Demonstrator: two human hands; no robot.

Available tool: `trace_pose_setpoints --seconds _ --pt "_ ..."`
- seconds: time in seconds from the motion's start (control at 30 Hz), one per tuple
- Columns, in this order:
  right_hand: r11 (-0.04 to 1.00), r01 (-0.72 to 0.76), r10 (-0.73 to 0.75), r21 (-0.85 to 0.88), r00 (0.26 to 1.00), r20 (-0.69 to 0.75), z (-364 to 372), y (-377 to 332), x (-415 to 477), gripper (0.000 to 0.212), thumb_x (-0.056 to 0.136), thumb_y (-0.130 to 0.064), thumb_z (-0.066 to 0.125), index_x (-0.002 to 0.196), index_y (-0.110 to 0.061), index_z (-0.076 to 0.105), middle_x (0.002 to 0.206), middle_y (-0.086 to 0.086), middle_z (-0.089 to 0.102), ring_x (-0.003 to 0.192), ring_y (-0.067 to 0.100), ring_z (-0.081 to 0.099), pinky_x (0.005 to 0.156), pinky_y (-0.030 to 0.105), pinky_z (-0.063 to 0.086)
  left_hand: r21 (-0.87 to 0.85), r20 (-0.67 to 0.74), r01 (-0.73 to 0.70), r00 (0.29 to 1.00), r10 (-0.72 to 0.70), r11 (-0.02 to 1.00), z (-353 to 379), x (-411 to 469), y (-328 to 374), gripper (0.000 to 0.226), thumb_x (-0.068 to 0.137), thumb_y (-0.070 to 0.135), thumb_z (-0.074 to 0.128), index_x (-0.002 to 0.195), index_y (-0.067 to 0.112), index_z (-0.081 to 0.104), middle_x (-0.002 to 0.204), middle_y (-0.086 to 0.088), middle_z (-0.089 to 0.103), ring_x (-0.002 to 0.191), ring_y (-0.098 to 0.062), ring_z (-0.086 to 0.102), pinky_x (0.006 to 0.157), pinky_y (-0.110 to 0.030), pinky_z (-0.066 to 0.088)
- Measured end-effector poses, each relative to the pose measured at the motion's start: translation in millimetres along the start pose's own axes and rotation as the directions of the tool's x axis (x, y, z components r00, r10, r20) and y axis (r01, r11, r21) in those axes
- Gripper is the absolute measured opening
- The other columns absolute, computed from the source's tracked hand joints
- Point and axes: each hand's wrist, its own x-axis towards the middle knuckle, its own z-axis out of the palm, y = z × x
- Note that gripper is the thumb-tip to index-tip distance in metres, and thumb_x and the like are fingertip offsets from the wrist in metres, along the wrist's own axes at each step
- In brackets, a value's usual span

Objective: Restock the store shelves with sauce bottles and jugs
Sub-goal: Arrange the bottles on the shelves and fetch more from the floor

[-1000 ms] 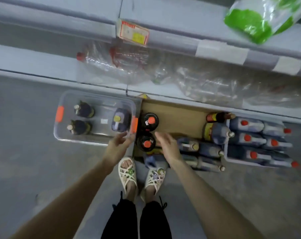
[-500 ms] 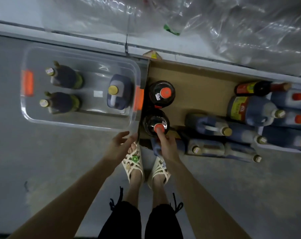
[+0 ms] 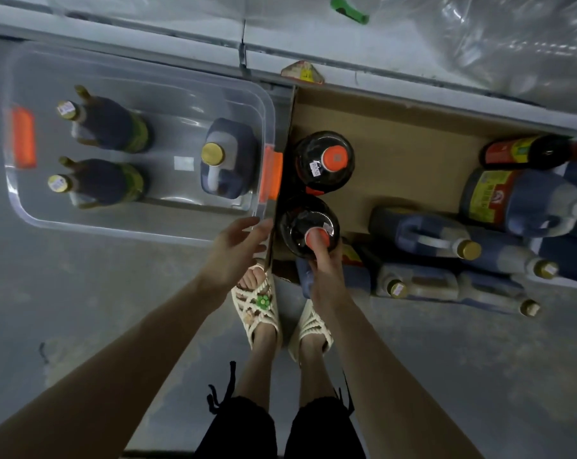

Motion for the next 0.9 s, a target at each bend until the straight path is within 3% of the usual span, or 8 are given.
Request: trace_pose_setpoints --seconds 0.2,0.3,0.4,0.53,0.7,0.77,0.83,0.9 --pt "0.998 0.036 -0.036 0.050 0.999 0.000 7.9 -12.9 -4.6 0.115 0.043 -0.055 0.086 0.143 -0.024 0.040 0.134 0.001 0.055 0.118 0.016 0.056 0.079 0.021 0.049 0.024 -0.022 -0.016 1.000 0.016 1.000 -10.0 -6.3 -0.3 0.032 0.092 0.044 0.054 0.118 0.025 0.053 0.108 0.002 0.063 0.097 -0.011 0.062 0.077 -0.025 0.049" --pt "0.998 0.057 -0.057 0.041 0.998 -0.016 7.5 -26.8 -6.5 0.085 0.067 -0.045 0.078 0.140 -0.020 0.044 0.134 0.005 0.056 0.117 0.019 0.057 0.087 0.029 0.050 0.027 -0.033 -0.026 0.999 0.026 0.999 -10.3 -14.3 1.7 0.034 0.092 0.043 0.054 0.120 0.024 0.054 0.108 0.002 0.063 0.096 -0.010 0.062 0.073 -0.023 0.049" --pt "0.994 0.075 -0.076 -0.074 0.997 -0.007 11.0 -47.1 -18.3 0.095 0.053 -0.067 0.078 0.134 -0.027 0.049 0.128 0.001 0.061 0.117 0.022 0.059 0.103 0.047 0.045 0.021 -0.012 -0.033 0.999 0.033 0.999 -7.8 -26.6 4.6 0.039 0.092 0.043 0.053 0.124 0.020 0.053 0.110 0.001 0.062 0.096 -0.009 0.062 0.073 -0.022 0.048" --pt "0.983 0.120 -0.121 -0.136 0.993 -0.001 12.2 -78.9 -45.4 0.095 0.045 -0.072 0.076 0.125 -0.027 0.051 0.130 -0.001 0.060 0.119 0.017 0.056 0.108 0.043 0.041 -0.003 -0.002 -0.053 0.999 0.053 0.999 1.5 -51.4 18.9 0.034 0.094 0.039 0.053 0.122 0.020 0.053 0.106 0.001 0.062 0.093 -0.006 0.061 0.066 -0.016 0.049" --pt "0.975 0.159 -0.149 -0.153 0.986 0.074 7.8 -123.7 -101.0 0.073 0.072 -0.051 0.076 0.133 -0.023 0.048 0.127 -0.003 0.059 0.116 0.015 0.057 0.101 0.038 0.046 0.011 0.011 -0.113 0.994 0.113 0.994 8.3 -96.1 50.3 0.038 0.093 0.041 0.052 0.124 0.019 0.054 0.106 0.004 0.062 0.092 -0.005 0.060 0.073 -0.023 0.047" --pt "0.963 0.179 -0.167 -0.202 0.983 0.075 3.8 -141.5 -126.8 0.065 0.068 -0.050 0.080 0.123 -0.027 0.053 0.119 -0.006 0.063 0.106 0.010 0.060 0.082 0.028 0.052 0.030 0.029 -0.155 0.988 0.154 0.987 9.1 -116.7 66.5 0.038 0.094 0.041 0.052 0.125 0.020 0.052 0.104 0.006 0.062 0.090 -0.004 0.060 0.075 -0.024 0.046" --pt "0.942 0.222 -0.203 -0.254 0.974 0.098 -1.5 -161.4 -153.8 0.039 0.073 -0.044 0.079 0.103 -0.031 0.058 0.103 -0.011 0.065 0.093 0.006 0.061 0.065 0.019 0.050 0.042 0.037 -0.193 0.981 0.192 0.980 10.3 -138.5 85.9 0.040 0.093 0.040 0.054 0.127 0.018 0.051 0.105 0.003 0.063 0.091 -0.006 0.061 0.075 -0.024 0.047" --pt "0.910 0.271 -0.241 -0.315 0.962 0.131 -7.1 -182.4 -181.1 0.030 0.074 -0.042 0.078 0.096 -0.030 0.062 0.097 -0.009 0.069 0.093 0.010 0.065 0.069 0.025 0.054 0.031 0.051 -0.224 0.974 0.223 0.974 10.4 -161.8 106.9 0.047 0.092 0.040 0.056 0.130 0.014 0.050 0.108 -0.002 0.064 0.092 -0.013 0.062 0.074 -0.023 0.048"
